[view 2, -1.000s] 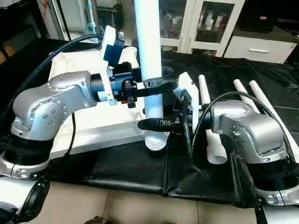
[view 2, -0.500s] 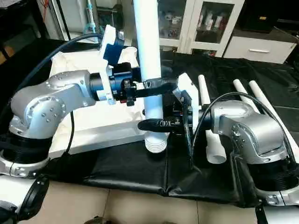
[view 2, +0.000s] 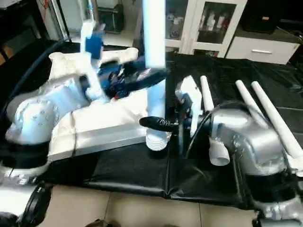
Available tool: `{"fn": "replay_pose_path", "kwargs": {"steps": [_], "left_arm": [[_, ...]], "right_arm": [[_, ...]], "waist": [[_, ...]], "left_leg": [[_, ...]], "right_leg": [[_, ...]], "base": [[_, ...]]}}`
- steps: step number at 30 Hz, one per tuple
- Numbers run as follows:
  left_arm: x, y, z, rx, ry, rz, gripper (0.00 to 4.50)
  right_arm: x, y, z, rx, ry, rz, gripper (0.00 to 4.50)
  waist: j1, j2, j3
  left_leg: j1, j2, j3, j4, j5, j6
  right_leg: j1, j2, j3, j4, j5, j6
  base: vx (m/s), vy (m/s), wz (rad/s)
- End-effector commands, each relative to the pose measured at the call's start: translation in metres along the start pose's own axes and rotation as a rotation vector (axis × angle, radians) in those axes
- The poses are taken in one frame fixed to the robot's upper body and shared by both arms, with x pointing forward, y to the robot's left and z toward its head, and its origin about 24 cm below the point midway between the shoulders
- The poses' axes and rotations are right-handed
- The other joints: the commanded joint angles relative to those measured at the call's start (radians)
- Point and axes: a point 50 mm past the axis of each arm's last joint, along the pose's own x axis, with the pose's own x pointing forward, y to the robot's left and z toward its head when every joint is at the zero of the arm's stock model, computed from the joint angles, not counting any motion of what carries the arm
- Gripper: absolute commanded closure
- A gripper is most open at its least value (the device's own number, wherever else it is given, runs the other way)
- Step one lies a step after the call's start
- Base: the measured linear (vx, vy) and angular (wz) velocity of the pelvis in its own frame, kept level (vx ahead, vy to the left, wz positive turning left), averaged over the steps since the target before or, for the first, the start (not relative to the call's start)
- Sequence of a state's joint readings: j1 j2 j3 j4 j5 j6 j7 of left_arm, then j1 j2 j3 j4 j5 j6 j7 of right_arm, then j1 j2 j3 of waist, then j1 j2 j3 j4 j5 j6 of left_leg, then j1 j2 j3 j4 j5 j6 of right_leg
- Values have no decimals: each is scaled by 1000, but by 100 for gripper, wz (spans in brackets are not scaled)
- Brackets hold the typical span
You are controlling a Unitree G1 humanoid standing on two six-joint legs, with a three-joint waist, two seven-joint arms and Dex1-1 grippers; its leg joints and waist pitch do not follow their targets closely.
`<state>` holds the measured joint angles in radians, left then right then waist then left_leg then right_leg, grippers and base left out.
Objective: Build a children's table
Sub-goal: Pick table leg
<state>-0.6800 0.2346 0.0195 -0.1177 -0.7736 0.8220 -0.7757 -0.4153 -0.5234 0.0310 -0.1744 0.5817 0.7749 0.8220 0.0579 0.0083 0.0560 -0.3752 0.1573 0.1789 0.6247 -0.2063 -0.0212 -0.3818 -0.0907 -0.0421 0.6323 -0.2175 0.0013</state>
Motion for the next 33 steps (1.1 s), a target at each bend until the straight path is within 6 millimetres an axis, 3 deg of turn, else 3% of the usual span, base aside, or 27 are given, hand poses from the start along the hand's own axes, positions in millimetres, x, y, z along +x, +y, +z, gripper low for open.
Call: {"fn": "replay_pose_path", "kwargs": {"steps": [1, 3, 4, 6, 7, 8, 11, 12, 13, 14, 16, 18, 19, 20, 21, 22, 23, 24, 25, 26, 27, 28, 29, 30, 31, 32, 33], "left_arm": [[-8, -2, 5, 35, -21, 35, 120], [-19, 3, 0, 40, -25, 114, 120], [-33, 9, -9, 76, -13, 237, 120], [-47, 21, -19, 200, 2, 490, 120], [-48, 22, -20, 209, 7, 513, 120], [-61, 29, -30, 284, 51, 697, 120], [-74, 30, -41, 366, 48, 905, 120], [-75, 29, -42, 393, 38, 950, 120], [-77, 28, -46, 432, 58, 999, 120], [-79, 26, -50, 466, 74, 1056, 120], [-78, 23, -57, 461, 75, 1095, 120], [-75, 23, -61, 453, 66, 1124, 120], [-75, 23, -61, 453, 66, 1124, 120], [-71, 23, -65, 468, 63, 1137, 120], [-68, 23, -68, 472, 60, 1147, 120], [-68, 24, -70, 472, 57, 1157, 120], [-68, 24, -71, 472, 56, 1165, 120], [-69, 25, -73, 475, 57, 1176, 120], [-69, 25, -76, 473, 64, 1179, 120], [-72, 25, -80, 475, 78, 1188, 120], [-72, 25, -80, 475, 80, 1188, 120], [-73, 25, -83, 479, 100, 1192, 120], [-74, 25, -83, 489, 108, 1198, 120], [-75, 25, -82, 509, 114, 1209, 120], [-75, 25, -82, 509, 114, 1209, 120], [-76, 26, -80, 499, 105, 1236, 120], [-77, 27, -78, 505, 103, 1256, 120]], "right_arm": [[-17, -16, 6, -21, -41, -188, 263], [-20, -17, 3, -34, -54, -245, 264], [-23, -18, 0, -52, -65, -309, 264], [-26, -18, 0, -81, -116, -411, 264], [-27, -18, 1, -83, -125, -421, 264], [-29, -17, 4, -112, -200, -512, 264], [-29, -10, 4, -175, -233, -627, 264], [-30, -9, 2, -160, -223, -647, 264], [-29, -6, 2, -157, -230, -659, 264], [-27, -2, 2, -151, -252, -660, 264], [-25, -1, 0, -136, -273, -675, 264], [-23, -2, -6, -136, -263, -696, 264], [-23, -2, -6, -136, -263, -696, 264], [-22, -4, -9, -141, -263, -711, 264], [-21, -4, -10, -143, -260, -718, 264], [-21, -5, -10, -146, -256, -724, 264], [-20, -6, -9, -148, -251, -727, 264], [-18, -6, -9, -152, -247, -731, 264], [-18, -6, -9, -156, -244, -734, 264], [-16, -6, -11, -158, -241, -739, 264], [-16, -6, -11, -157, -240, -741, 264], [-17, -9, -16, -148, -232, -767, 264], [-18, -11, -18, -140, -228, -779, 264], [-18, -12, -21, -145, -216, -798, 264], [-18, -12, -21, -145, -216, -798, 264], [-18, -12, -23, -145, -229, -831, 264], [-18, -12, -24, -150, -231, -848, 264]], "waist": [[-3, 5, -72], [-6, 9, -71], [-5, 16, -69], [-14, 10, -66], [-16, 14, -67], [-20, 17, -64], [-27, 4, -63], [-28, 9, -62], [-30, -4, -60], [-28, 1, -60], [-36, -6, -59], [-47, 8, -59], [-58, 23, -57], [-65, 35, -59], [-71, 35, -61], [-93, 35, -62], [-101, 23, -55], [-99, 21, -54], [-96, 3, -58], [-71, -35, -69], [-45, -41, -75], [-40, -30, -55], [-44, -36, -51], [-44, -10, -49], [-53, 21, -64], [-69, 59, -69], [-84, 52, -82]], "left_leg": [[17, 61, -20, -74, -47, 7], [18, 58, -20, -74, -72, -6], [18, 60, -23, -76, -88, -10], [14, 61, -23, -79, -116, -13], [15, 62, -25, -81, -131, -14], [13, 66, -26, -86, -150, -21], [10, 64, -29, -89, -162, -35], [14, 62, -27, -89, -168, -36], [12, 64, -29, -91, -174, -30], [13, 66, -30, -92, -181, -30], [18, 73, -37, -98, -202, -54], [41, 105, -66, -116, -256, -95], [55, 169, -108, -151, -283, -81], [30, 168, -176, -176, -322, 15], [36, 158, -211, -176, -347, 63], [31, 137, -240, -169, -337, 154], [3, 98, -255, -173, -334, 205], [-12, 77, -263, -171, -334, 209], [-50, 19, -260, -140, -308, 178], [-103, -49, -195, -17, -255, 100], [-73, -64, -109, 134, -192, 77], [-76, -33, -42, 216, -155, 70], [-104, -15, -35, 200, -173, 86], [-73, 34, -36, 156, -178, 90], [-63, 84, -72, 47, -185, 113], [50, 323, -221, -106, -124, 164], [74, 354, -233, -111, -52, 188]], "right_leg": [[46, -47, 37, -59, 30, -279], [46, -45, 37, -63, 12, -272], [48, -47, 36, -64, -6, -264], [50, -47, 37, -72, -25, -235], [49, -47, 38, -76, -55, -221], [45, -48, 39, -81, -85, -203], [45, -45, 39, -83, -139, -167], [42, -45, 39, -85, -147, -164], [41, -43, 40, -87, -159, -155], [38, -46, 41, -86, -169, -149], [32, -30, 33, -85, -164, -141], [23, 1, 11, -76, -115, -149], [15, 8, -8, -48, -79, -158], [27, 11, -38, -7, -74, -181], [16, 17, -49, 8, -94, -204], [19, 11, -51, 12, -121, -260], [33, 9, -49, 5, -129, -336], [45, 4, -49, -4, -154, -371], [73, -11, -49, -43, -234, -427], [98, -72, -52, -120, -436, -442], [87, -131, -68, -192, -513, -465], [66, -145, -115, -196, -543, -414], [83, -143, -121, -180, -486, -380], [96, -165, -182, -184, -441, -302], [147, -118, -224, -155, -317, -199], [15, -15, -164, 49, -190, -39], [-38, -21, -120, 131, -226, -5]], "base": [[0, 0, 0], [0, 0, 0], [0, 0, 0], [0, 0, 0], [0, 0, 0], [0, 0, 0], [0, 0, 0], [0, 0, 0], [0, 0, 0], [0, 0, 0], [0, 0, 0], [0, 0, 0], [-12, -55, 12], [-12, -55, 12], [-10, -108, 35], [-5, -153, 54], [-5, -153, 54], [-23, -182, 50], [-66, -206, 36], [-66, -206, 36], [-60, -226, 38], [-14, -117, 23], [-19, -213, 35], [15, -182, 33], [7, -260, 62], [12, -164, 51], [-1, -179, 37]]}}
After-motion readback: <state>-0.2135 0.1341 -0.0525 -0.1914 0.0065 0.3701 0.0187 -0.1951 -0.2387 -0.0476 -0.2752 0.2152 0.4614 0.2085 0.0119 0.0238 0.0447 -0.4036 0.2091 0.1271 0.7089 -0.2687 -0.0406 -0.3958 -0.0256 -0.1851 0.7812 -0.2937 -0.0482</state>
